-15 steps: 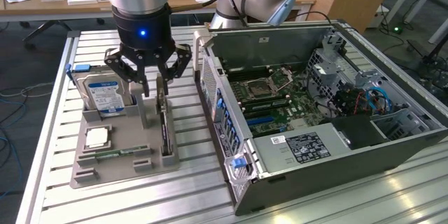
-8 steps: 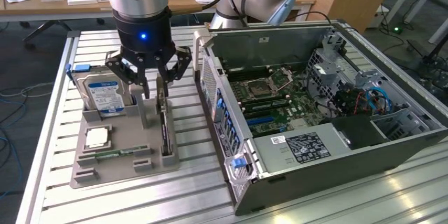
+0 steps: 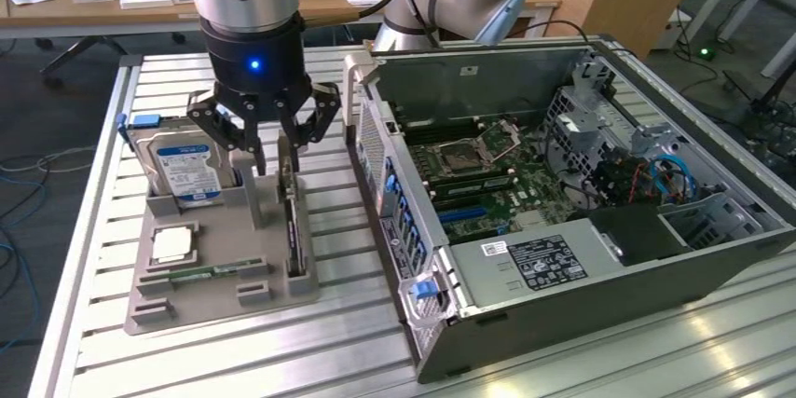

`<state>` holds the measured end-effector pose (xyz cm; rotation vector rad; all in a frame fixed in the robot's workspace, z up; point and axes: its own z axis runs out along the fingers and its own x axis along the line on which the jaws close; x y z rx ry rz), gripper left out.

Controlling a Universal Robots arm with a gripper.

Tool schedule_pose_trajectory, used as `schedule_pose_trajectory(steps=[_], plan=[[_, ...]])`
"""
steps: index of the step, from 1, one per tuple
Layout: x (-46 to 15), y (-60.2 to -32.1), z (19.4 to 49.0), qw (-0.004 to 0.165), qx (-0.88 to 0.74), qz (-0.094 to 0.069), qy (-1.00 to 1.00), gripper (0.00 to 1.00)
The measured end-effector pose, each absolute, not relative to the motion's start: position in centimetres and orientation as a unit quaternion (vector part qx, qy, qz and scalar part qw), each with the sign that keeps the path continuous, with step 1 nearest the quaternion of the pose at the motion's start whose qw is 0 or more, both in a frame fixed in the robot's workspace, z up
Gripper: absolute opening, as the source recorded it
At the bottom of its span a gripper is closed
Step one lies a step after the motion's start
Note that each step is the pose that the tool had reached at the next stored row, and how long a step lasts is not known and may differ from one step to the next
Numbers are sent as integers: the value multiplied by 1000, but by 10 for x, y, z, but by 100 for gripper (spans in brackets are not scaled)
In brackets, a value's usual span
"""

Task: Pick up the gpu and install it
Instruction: 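Pick up the gpu and move the gpu toward the slot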

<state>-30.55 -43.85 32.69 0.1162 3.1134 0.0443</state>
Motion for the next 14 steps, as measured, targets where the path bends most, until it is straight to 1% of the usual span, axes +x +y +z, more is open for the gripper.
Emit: schedule_pose_trajectory(steps=[7,14], plan=[[-305,-439,322,13,37,14,999,42],[-305,-439,310,13,37,14,999,42]])
